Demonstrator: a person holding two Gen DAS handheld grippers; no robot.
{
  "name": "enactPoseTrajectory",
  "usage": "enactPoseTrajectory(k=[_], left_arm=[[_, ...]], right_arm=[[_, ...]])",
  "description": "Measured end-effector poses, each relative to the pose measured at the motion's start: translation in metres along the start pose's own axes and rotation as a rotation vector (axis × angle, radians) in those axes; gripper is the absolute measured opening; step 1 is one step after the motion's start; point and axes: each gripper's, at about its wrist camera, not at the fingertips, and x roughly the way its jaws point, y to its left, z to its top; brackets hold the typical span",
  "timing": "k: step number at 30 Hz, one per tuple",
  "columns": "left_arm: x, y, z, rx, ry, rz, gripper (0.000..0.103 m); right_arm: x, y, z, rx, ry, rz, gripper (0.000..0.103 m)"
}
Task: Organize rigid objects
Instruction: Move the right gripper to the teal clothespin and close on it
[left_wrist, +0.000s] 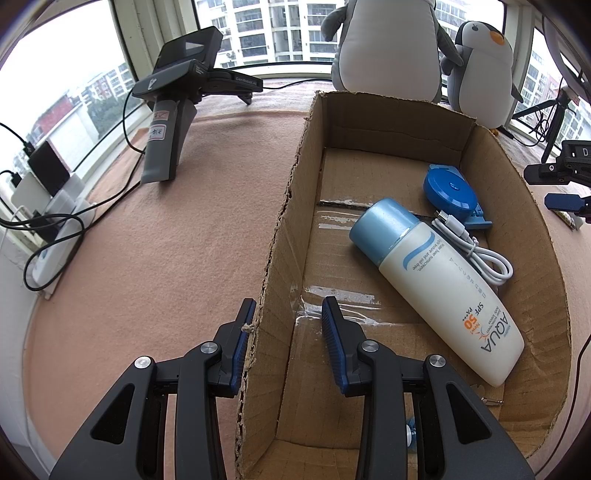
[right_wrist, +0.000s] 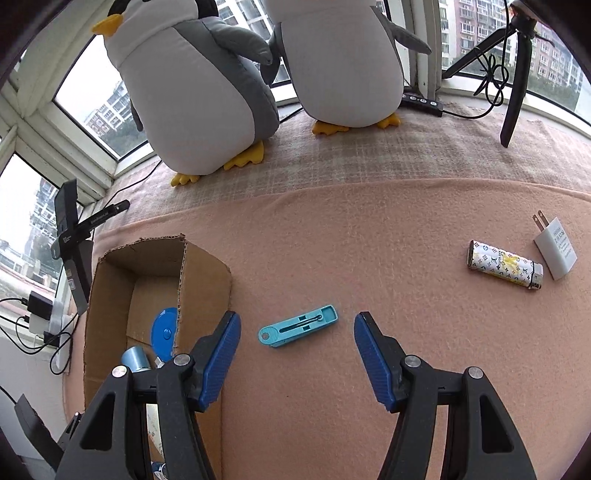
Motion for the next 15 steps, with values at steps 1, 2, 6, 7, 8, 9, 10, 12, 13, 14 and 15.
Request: enactPoseTrajectory(k=[1,2,6,7,8,9,10,12,13,14,15], left_arm=[[0.0,0.0,0.0,0.0,0.0,0.0,0.034],[0.0,0.0,0.0,0.0,0.0,0.0,0.034],[0.0,0.0,0.0,0.0,0.0,0.0,0.034],[0.0,0.0,0.0,0.0,0.0,0.0,0.034],[0.0,0.0,0.0,0.0,0.0,0.0,0.034],[0.0,0.0,0.0,0.0,0.0,0.0,0.034],[0.0,0.0,0.0,0.0,0.0,0.0,0.034],[0.0,0.0,0.0,0.001,0.0,0.001,0.034],[0.0,0.0,0.0,0.0,0.0,0.0,0.034],[0.0,0.0,0.0,0.0,0.0,0.001,0.034],[0.0,0.0,0.0,0.0,0.0,0.001,0.034]], right_arm=[[0.002,-0.001,0.001,0.005,0.007,0.0,0.06],[0.005,-0.001,0.002,0.008,0.013,0.001,0.06],[0.013,0.001,0.002,0.006,0.028,-0.016,0.06],[0.016,0.0,0.003,0.005,0.033,-0.019,0.06],[0.018,0.0,0.002,0.004,0.037,-0.022,0.06],[0.02,0.0,0.002,0.002,0.041,-0.025,0.06],[0.022,0.0,0.002,0.0,0.044,-0.028,0.06],[0.026,0.0,0.001,-0.006,0.051,-0.036,0.06],[0.027,-0.001,0.001,-0.007,0.054,-0.039,0.06],[0.028,-0.002,0.0,-0.008,0.057,-0.04,0.059],[0.028,-0.004,-0.001,-0.008,0.059,-0.04,0.059]])
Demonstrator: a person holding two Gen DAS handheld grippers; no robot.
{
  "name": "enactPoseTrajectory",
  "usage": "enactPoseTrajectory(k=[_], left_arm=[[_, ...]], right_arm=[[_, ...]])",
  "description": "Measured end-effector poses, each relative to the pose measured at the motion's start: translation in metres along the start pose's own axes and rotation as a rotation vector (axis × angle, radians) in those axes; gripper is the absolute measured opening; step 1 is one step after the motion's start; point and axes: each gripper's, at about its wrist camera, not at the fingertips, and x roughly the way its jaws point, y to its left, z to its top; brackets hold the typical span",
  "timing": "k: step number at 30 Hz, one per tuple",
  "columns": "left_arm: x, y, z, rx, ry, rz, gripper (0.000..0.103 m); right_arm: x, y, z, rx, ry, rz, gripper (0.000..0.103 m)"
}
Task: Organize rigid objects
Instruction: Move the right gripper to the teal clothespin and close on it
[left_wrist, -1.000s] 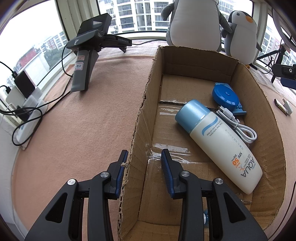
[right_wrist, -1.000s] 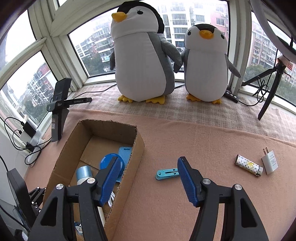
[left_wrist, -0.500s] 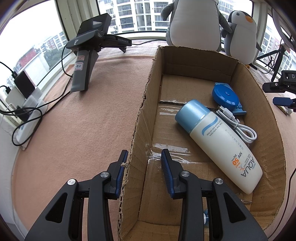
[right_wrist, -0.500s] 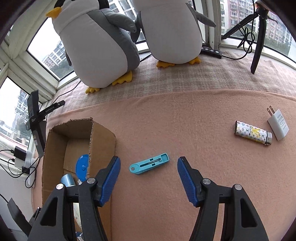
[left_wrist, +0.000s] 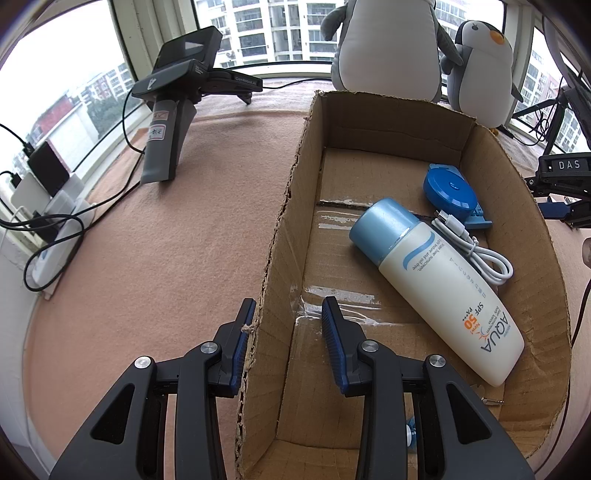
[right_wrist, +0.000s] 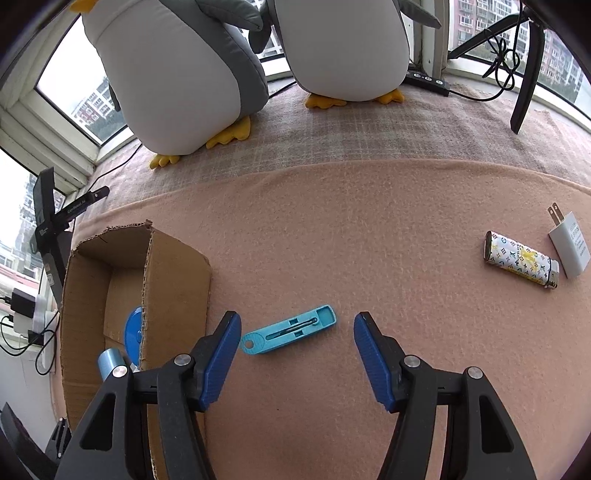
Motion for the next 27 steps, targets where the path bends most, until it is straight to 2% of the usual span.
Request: enactPoseTrajectory(k=[8,21,27], left_arm=[[0.0,0.0,0.0,0.0,0.0,0.0,0.034],[0.0,0.0,0.0,-0.001,0.0,0.0,0.034],[0.0,0.001,0.001,-0.003,0.0,-0.002,0.034]], right_arm=[[0.003,-0.011,-0.007,-0.001,0.03,0.018,0.045],[-0.004,-0.013,-0.028,-0.044,0.042,0.012,0.044],[-0.007,-0.014,-0.034,-0.106,0.044,-0.024,0.027]])
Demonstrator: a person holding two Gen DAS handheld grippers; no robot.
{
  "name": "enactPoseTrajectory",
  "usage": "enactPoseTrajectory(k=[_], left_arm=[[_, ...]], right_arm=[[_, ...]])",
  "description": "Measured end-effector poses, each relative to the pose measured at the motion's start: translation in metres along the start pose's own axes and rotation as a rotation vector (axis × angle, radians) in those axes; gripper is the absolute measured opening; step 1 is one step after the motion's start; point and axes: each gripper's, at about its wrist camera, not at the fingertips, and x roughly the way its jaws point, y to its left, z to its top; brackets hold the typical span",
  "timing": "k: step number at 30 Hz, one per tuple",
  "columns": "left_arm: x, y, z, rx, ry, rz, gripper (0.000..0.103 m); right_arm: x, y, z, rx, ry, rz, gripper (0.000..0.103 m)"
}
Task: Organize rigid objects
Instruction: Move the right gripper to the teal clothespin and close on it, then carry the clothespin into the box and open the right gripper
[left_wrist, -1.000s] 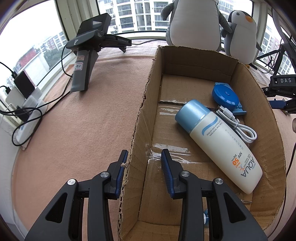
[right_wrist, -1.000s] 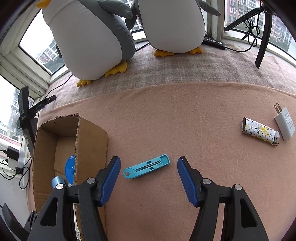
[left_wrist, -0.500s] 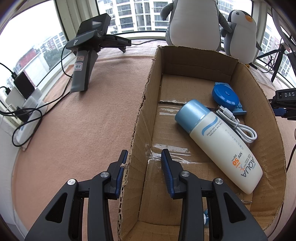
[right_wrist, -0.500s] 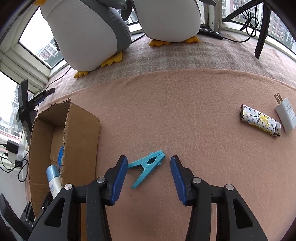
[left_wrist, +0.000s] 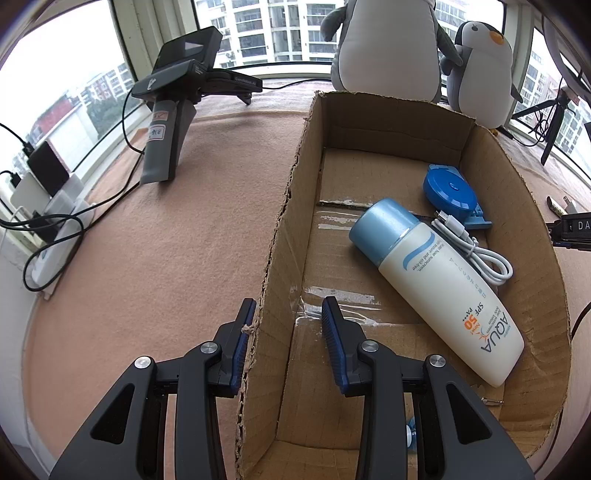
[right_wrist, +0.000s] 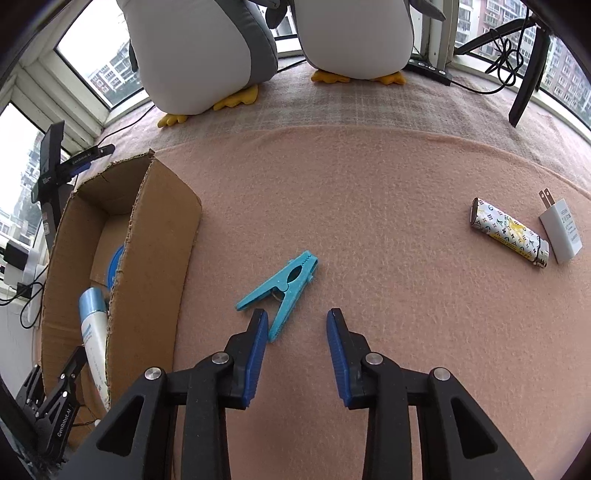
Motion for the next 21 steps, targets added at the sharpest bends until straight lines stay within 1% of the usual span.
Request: enactPoseTrajectory(k=[2,8,9,11,13,21], left_arm=[[0.0,0.0,0.0,0.0,0.0,0.0,0.034],[0.0,0.0,0.0,0.0,0.0,0.0,0.034],[0.0,0.0,0.0,0.0,0.0,0.0,0.034],[0.0,0.0,0.0,-0.001,0.0,0.0,0.034],[0.0,0.001,0.0,-0.003,0.001,0.0,0.034],[0.001,0.001,0.0,-0.003,0.001,0.0,0.034]], right_arm=[[0.0,-0.004,0.0,-0.01,0.004,-0.006,0.019],[-0.001,-0.006,0.001,-0.054,-0.011,-0.031,0.016],[0.0,-0.003,0.001,-0.074,-0.014,-0.041,0.014],[0.001,0.003,0.0,-0.107,-0.021,-0.06,0.007],[0.001,0.007,-0.001,-0.125,-0.026,-0.06,0.004],[-0.006,0.011,-0.006,-0.138,-0.06,-0.037,0.004]])
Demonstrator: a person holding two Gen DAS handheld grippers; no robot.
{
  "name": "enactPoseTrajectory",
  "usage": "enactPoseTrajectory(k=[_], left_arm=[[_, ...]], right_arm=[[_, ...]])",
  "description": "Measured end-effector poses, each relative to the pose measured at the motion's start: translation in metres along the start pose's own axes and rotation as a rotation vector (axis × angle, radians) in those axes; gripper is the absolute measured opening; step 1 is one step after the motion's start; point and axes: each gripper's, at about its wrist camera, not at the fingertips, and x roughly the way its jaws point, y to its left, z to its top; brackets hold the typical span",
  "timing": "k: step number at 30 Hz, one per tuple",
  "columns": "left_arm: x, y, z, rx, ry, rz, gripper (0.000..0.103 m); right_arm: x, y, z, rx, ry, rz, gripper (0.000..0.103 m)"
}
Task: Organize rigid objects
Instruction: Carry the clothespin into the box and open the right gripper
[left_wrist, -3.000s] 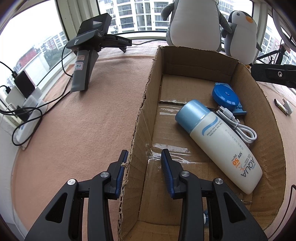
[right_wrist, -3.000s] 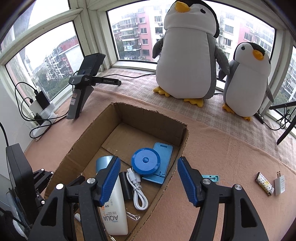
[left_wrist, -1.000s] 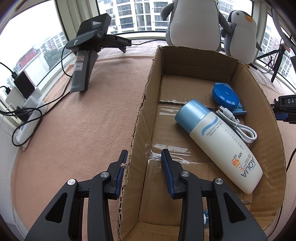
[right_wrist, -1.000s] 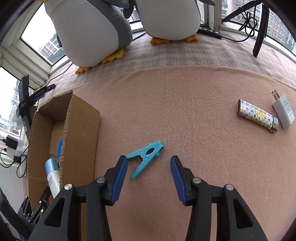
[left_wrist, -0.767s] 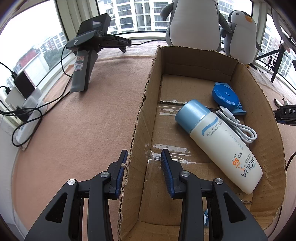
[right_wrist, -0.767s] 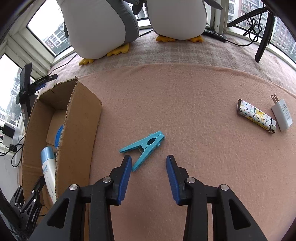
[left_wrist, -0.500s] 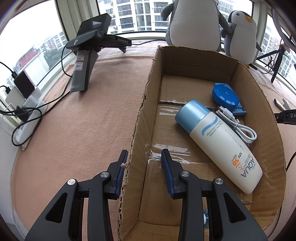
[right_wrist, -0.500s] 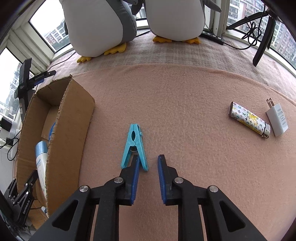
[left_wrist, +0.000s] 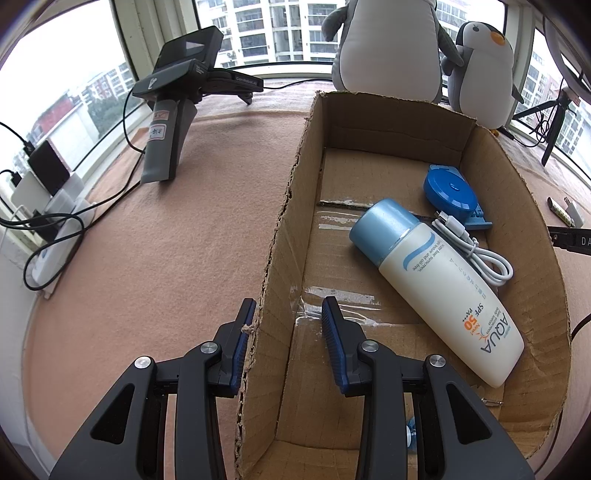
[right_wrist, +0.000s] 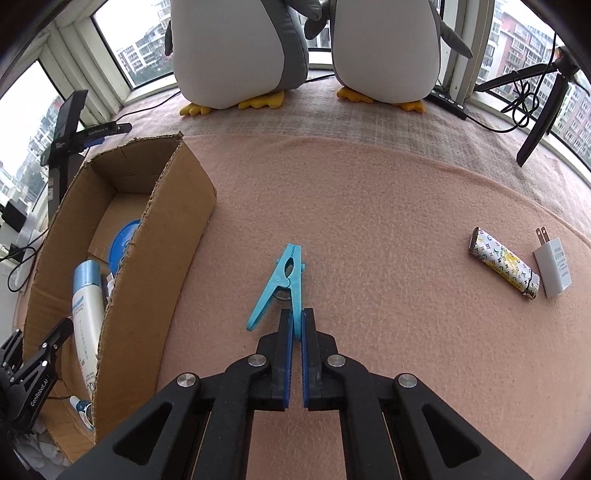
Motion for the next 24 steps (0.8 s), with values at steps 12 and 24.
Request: enactPoseTrajectory(k=[12,24], left_arm=[[0.0,0.0,0.0,0.001,0.0,0.001,0.034],[0.0,0.0,0.0,0.0,0.0,0.001,0.034]], right_arm=[[-0.046,0.016,0.006,-0.011,-0.112,0.067,0.004],[-0.062,0.074,0.0,-0.126,-0.138,0.141,0.004]])
